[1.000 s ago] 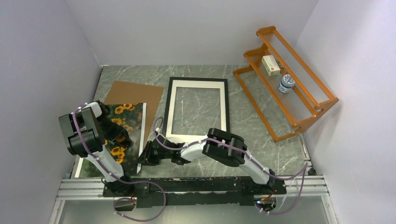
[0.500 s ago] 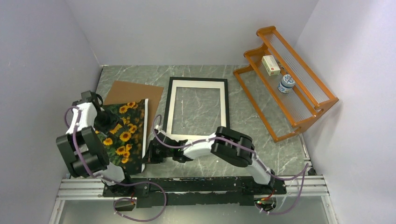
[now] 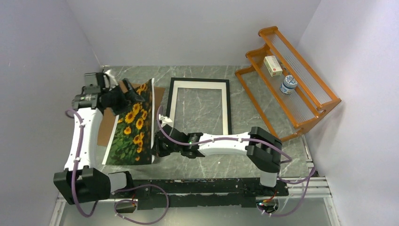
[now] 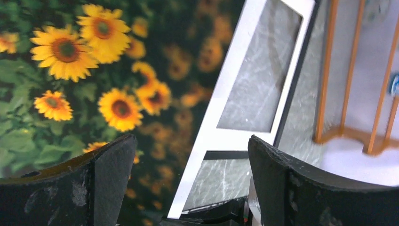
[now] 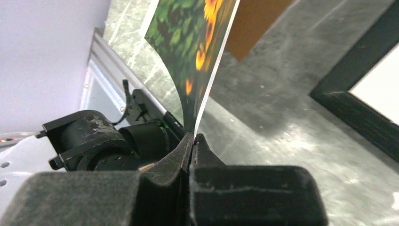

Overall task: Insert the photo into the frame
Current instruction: Pick up the photo at the center of the board.

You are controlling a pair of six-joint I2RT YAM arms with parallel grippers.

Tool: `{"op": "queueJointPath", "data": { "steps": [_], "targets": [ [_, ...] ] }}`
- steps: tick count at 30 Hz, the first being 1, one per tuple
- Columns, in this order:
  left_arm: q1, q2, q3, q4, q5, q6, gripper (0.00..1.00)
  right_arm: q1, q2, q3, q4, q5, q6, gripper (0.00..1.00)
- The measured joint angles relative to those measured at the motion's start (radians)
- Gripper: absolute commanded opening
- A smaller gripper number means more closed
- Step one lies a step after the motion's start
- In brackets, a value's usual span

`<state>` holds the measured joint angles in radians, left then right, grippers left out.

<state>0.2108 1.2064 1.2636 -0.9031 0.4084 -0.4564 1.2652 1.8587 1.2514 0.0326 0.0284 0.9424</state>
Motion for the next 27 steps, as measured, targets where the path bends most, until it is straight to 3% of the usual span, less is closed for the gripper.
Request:
{"op": "queueJointPath", "data": {
  "steps": [4, 14, 19, 24, 27],
  "targets": [
    [-0.156, 0.063, 0.023, 0.037, -0.005, -0.005, 0.94, 0.009, -0.052, -0.002, -0.08, 0.073, -0.08, 0.0],
    [-0.343, 0.139, 0.024, 0.133, -0.031, -0.017, 0.94, 0.051, -0.076, 0.018, -0.243, 0.188, -0.203, 0.0],
    [-0.415, 0.182, 0.071, 0.097, -0.163, -0.04, 0.91, 0.074, -0.071, 0.073, -0.295, 0.237, -0.237, 0.0],
    [-0.436, 0.242, 0.1, 0.045, -0.288, -0.095, 0.72, 0.093, -0.066, 0.108, -0.328, 0.283, -0.257, 0.0],
    [-0.447, 0.257, 0.116, 0.002, -0.339, -0.123, 0.49, 0.1, -0.061, 0.112, -0.336, 0.305, -0.262, 0.0]
  ]
}}
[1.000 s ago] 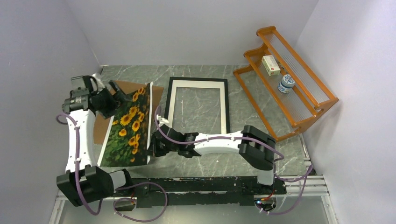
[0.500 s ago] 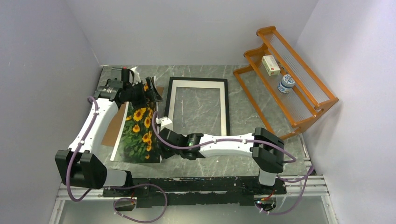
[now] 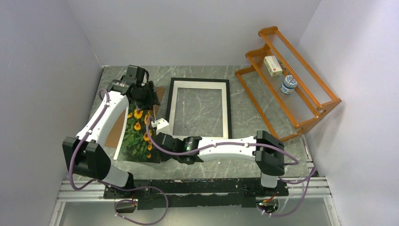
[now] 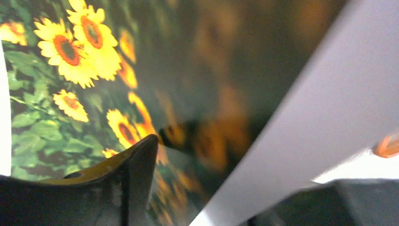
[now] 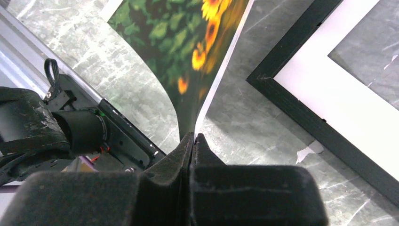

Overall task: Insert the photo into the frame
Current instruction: Pick up the photo at the center of the board, then turn over the photo from the photo frame.

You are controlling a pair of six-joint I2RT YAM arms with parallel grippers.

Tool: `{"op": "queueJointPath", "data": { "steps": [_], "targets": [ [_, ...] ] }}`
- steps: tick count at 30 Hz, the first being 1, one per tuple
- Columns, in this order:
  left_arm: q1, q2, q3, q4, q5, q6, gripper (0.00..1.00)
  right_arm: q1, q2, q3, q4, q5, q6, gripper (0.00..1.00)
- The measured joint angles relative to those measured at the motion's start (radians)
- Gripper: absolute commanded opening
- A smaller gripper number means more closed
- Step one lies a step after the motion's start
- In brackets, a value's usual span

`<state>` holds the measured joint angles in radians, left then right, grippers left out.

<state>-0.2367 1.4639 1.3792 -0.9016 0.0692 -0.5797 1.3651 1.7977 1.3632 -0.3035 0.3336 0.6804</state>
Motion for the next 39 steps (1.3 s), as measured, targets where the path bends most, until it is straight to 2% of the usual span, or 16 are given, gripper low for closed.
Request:
{"op": "queueJointPath", "data": {
  "steps": [2, 7, 8, 9, 12, 13, 15, 19, 25, 28, 30, 33, 39],
  "targets": [
    [-0.008, 0.002, 0.018, -0.021, -0.021, -0.015, 0.35, 0.003, 0.002, 0.0, -0.008, 0.01, 0.0, 0.0],
    [-0.014, 0.002, 0.063, -0.063, -0.06, -0.019, 0.12, 0.005, 0.002, 0.0, -0.027, 0.034, 0.002, 0.01],
    [-0.015, 0.002, 0.07, -0.07, -0.065, -0.017, 0.08, 0.005, 0.002, 0.0, -0.03, 0.036, 0.003, 0.08],
    [-0.014, 0.002, 0.08, -0.08, -0.067, -0.014, 0.04, 0.004, 0.001, 0.0, -0.031, 0.037, 0.004, 0.19],
    [-0.014, 0.002, 0.117, -0.11, -0.067, 0.0, 0.02, 0.004, -0.013, -0.012, -0.021, 0.037, 0.013, 0.55],
    [-0.015, 0.002, 0.133, -0.116, -0.065, 0.01, 0.02, 0.005, -0.029, -0.027, -0.016, 0.03, 0.014, 0.63],
    [-0.015, 0.002, 0.167, -0.13, -0.058, 0.025, 0.03, 0.004, -0.076, -0.061, -0.01, 0.014, 0.003, 0.75],
    [-0.015, 0.001, 0.244, -0.161, -0.032, 0.08, 0.03, 0.004, -0.228, -0.121, 0.018, -0.029, -0.029, 0.88],
    [-0.015, -0.025, 0.38, -0.204, 0.099, 0.208, 0.03, -0.009, -0.592, -0.27, 0.141, -0.035, -0.073, 0.99],
    [-0.015, -0.065, 0.43, -0.209, 0.207, 0.266, 0.03, -0.082, -0.757, -0.324, 0.195, -0.033, -0.105, 0.99],
    [-0.016, -0.092, 0.474, -0.211, 0.298, 0.3, 0.03, -0.187, -0.815, -0.333, 0.212, -0.068, -0.122, 0.99],
    [-0.016, -0.126, 0.531, -0.201, 0.419, 0.335, 0.02, -0.418, -0.843, -0.325, 0.242, -0.165, -0.15, 0.99],
    [-0.016, -0.193, 0.573, -0.13, 0.649, 0.383, 0.03, -0.747, -0.742, -0.264, 0.26, -0.42, -0.177, 0.99]
  ]
}}
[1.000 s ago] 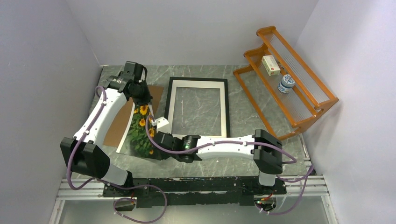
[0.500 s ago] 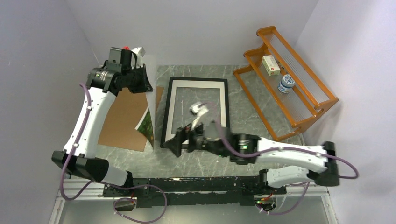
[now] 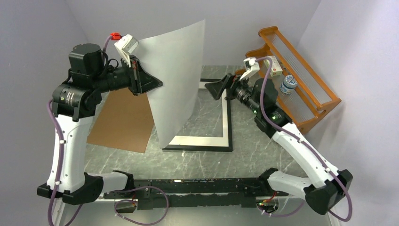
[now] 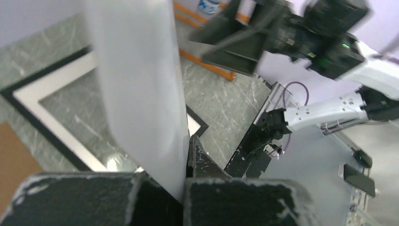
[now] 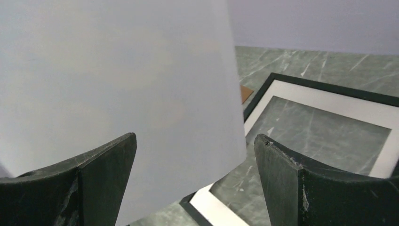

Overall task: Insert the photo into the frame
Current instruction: Turn over the photo from the photo frame.

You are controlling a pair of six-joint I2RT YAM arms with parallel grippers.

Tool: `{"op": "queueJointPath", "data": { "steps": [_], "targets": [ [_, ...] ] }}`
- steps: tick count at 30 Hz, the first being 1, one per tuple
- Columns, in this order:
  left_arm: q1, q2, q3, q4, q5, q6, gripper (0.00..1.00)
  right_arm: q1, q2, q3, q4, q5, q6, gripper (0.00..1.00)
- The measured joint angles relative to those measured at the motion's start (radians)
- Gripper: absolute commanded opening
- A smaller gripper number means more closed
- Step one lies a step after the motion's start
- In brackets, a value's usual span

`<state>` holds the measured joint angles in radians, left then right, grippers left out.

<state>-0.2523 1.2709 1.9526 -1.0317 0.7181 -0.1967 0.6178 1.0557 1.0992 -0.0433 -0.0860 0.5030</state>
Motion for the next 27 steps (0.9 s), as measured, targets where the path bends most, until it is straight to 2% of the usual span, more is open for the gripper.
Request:
{"op": "queueJointPath", "data": {
  "steps": [7, 16, 19, 24, 27],
  "targets": [
    [0.0, -0.027, 0.003, 0.13, 0.185, 0.066, 0.03, -0.263, 0.101, 0.024, 0.123, -0.323, 0.039, 0.99],
    [0.0, 0.01, 0.032, 0.167, 0.343, 0.171, 0.03, -0.323, 0.176, 0.072, 0.373, -0.7, 0.087, 0.98],
    [0.0, 0.004, 0.033, 0.185, 0.365, 0.189, 0.03, -0.332, 0.18, 0.061, 0.495, -0.785, 0.137, 0.95],
    [0.0, 0.002, 0.067, 0.172, 0.353, 0.213, 0.03, -0.366, 0.172, -0.063, 0.821, -0.871, 0.3, 0.82],
    [0.0, 0.002, 0.106, 0.142, 0.327, 0.227, 0.03, -0.388, 0.18, -0.117, 1.027, -0.919, 0.449, 0.85]
  ]
}}
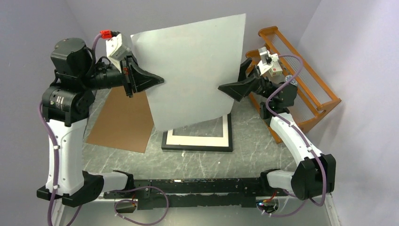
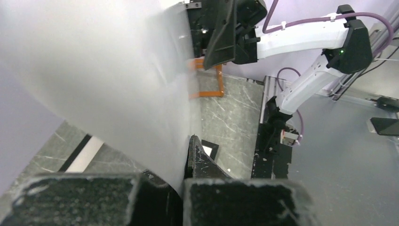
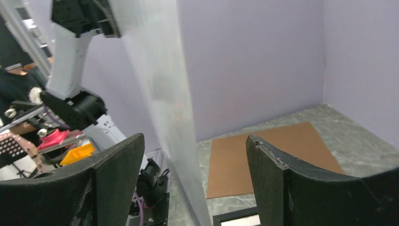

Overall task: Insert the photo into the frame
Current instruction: Turn over the photo from the photo frame.

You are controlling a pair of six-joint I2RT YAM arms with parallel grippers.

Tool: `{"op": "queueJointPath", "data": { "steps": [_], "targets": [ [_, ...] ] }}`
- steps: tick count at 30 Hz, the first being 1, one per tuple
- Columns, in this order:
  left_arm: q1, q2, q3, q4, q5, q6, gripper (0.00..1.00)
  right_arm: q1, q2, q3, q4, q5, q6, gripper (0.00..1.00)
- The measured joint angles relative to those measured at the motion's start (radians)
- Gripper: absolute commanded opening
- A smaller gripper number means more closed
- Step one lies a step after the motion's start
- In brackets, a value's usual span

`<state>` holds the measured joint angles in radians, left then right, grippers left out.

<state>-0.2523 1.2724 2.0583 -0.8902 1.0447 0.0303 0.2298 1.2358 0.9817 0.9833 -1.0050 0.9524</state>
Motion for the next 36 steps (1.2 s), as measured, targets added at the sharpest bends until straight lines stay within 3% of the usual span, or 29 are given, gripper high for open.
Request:
{"op": "queueJointPath", "data": {
  "steps": [2, 5, 8, 11, 13, 20, 22, 25, 27, 33, 36],
  "targets": [
    [0.0, 0.0, 0.029, -0.021, -0.023, 0.011, 0.03, -0.012, 0.005, -0.009, 0.109, -0.021, 0.077, 0.89],
    [0.0, -0.003, 0.047, -0.037, -0.043, 0.017, 0.02, -0.024, 0.006, -0.014, 0.237, -0.051, 0.153, 0.82],
    [0.0, -0.006, 0.043, -0.039, -0.057, 0.017, 0.02, -0.026, 0.004, -0.014, 0.273, -0.07, 0.177, 0.66],
    [0.0, -0.008, 0.028, -0.037, -0.076, 0.015, 0.02, -0.026, -0.003, -0.017, 0.28, -0.083, 0.191, 0.35],
    [0.0, -0.007, 0.021, -0.035, -0.085, 0.011, 0.03, -0.027, -0.012, -0.025, 0.274, -0.087, 0.193, 0.22],
    [0.0, -0.007, 0.004, -0.005, -0.142, -0.033, 0.03, -0.038, -0.058, -0.06, 0.164, -0.048, 0.145, 0.11],
    [0.0, -0.01, 0.004, -0.002, -0.159, -0.043, 0.02, -0.039, -0.06, -0.072, 0.161, -0.043, 0.143, 0.0],
    [0.0, -0.016, 0.004, 0.003, -0.174, -0.052, 0.03, -0.04, -0.058, -0.087, 0.168, -0.043, 0.155, 0.0],
    [-0.001, -0.019, 0.002, 0.004, -0.179, -0.058, 0.15, -0.04, -0.055, -0.091, 0.17, -0.044, 0.166, 0.0],
    [-0.002, -0.042, -0.058, 0.031, -0.273, -0.106, 0.9, -0.04, -0.057, -0.091, 0.101, -0.03, 0.15, 0.0],
    [-0.003, -0.098, -0.202, 0.078, -0.391, -0.183, 0.94, -0.041, -0.061, -0.092, -0.01, 0.009, 0.129, 0.0]
  ]
}}
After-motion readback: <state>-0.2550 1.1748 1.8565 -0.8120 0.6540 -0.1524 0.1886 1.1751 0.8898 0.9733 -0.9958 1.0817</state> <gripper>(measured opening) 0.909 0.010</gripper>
